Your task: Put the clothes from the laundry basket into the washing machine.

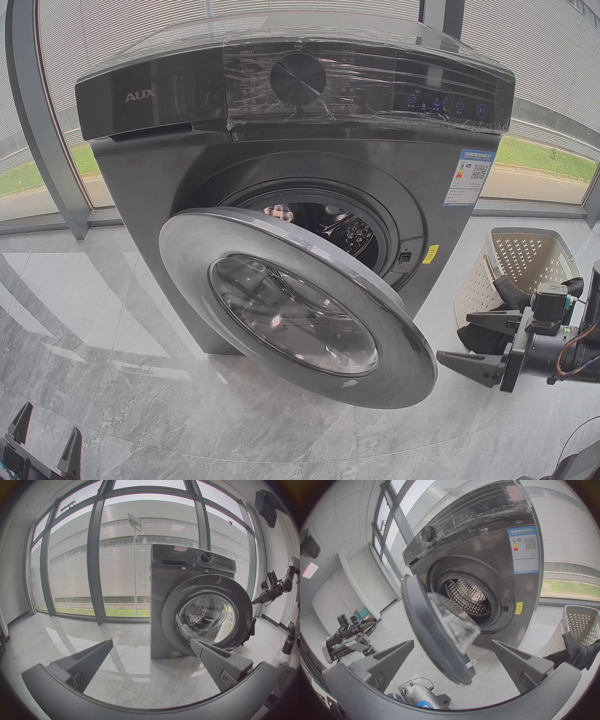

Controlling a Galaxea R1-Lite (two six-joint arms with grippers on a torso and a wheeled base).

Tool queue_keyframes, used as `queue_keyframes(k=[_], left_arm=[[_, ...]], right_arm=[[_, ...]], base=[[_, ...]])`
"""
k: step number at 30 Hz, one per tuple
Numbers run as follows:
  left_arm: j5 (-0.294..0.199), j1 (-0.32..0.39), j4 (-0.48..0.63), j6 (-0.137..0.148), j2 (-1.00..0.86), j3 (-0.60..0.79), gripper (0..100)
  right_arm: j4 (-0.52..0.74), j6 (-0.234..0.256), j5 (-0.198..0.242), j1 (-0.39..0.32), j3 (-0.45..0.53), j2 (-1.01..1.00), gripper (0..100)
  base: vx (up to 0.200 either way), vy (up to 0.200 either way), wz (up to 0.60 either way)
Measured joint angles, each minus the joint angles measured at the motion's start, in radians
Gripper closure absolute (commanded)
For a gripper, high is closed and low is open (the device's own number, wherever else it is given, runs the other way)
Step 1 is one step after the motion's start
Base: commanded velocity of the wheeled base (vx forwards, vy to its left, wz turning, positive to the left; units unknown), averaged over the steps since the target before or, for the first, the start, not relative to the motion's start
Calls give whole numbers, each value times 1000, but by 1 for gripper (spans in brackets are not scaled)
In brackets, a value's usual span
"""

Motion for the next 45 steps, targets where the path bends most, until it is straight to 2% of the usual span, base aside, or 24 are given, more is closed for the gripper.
queue_keyframes(k=[7,13,18,24,30,37,40,45], left_arm=[[0,-1,0,0,0,0,0],[0,0,0,0,0,0,0],[0,-1,0,0,0,0,0],[0,0,0,0,0,0,0],[0,-1,0,0,0,0,0],[-1,0,1,0,0,0,0],[-1,0,1,0,0,0,0],[-1,-1,1,0,0,0,0]], right_arm=[[-10,1,13,-65,-25,54,0],[-11,-2,7,-68,-22,102,0],[-9,-6,10,-41,-1,127,0],[-11,-5,9,39,36,136,0],[-13,-1,0,45,11,164,0],[-22,5,-62,34,-65,270,0],[-61,5,-80,32,-87,331,0],[-130,5,-140,42,-116,433,0]], base=[[0,0,0],[0,0,0],[0,0,0],[0,0,0],[0,0,0],[0,0,0],[0,0,0],[0,0,0]])
